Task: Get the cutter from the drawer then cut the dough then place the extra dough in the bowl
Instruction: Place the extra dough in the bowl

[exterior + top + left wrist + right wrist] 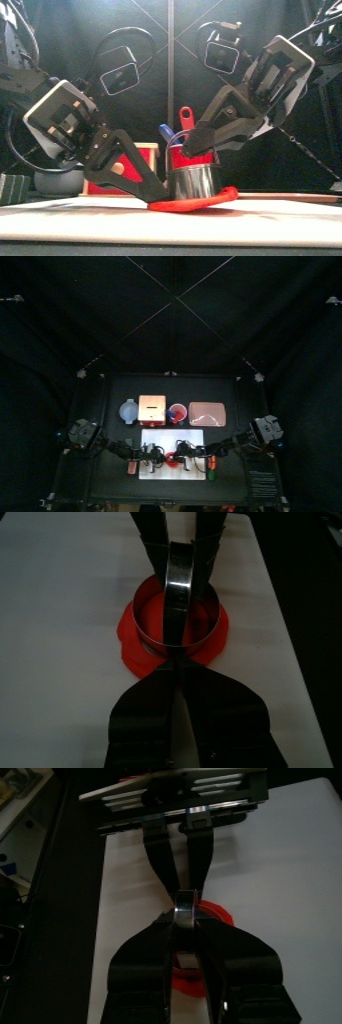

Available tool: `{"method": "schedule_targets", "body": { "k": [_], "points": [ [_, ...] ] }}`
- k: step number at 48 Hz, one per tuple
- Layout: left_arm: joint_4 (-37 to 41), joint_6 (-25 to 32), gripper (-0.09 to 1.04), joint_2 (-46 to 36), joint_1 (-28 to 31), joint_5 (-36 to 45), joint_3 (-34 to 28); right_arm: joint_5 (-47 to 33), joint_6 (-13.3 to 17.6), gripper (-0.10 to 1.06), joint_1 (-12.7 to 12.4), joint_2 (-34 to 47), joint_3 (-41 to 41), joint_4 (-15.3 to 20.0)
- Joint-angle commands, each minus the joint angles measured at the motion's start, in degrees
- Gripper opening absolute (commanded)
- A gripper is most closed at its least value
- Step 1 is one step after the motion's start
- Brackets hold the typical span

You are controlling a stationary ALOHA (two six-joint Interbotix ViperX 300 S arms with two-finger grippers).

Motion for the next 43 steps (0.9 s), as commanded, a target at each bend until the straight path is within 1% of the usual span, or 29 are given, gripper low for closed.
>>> {"method": "schedule_targets", "body": {
  "k": [1, 25, 43],
  "points": [
    [-0.1, 0.0, 0.54, -0.3, 0.2, 0.5, -0.4, -1.7, -0.1, 0.57, -0.8, -2.2, -1.3, -0.4],
    [-0.1, 0.0, 0.54, -0.4, 0.2, 0.5, -0.4, -7.6, -0.1, 0.57, -1.5, -2.2, -1.1, -0.4],
    [-0.1, 0.0, 0.54, -0.4, 0.2, 0.5, -0.4, -9.8, -0.3, 0.57, -2.0, -2.4, -0.5, -0.4]
  ]
}}
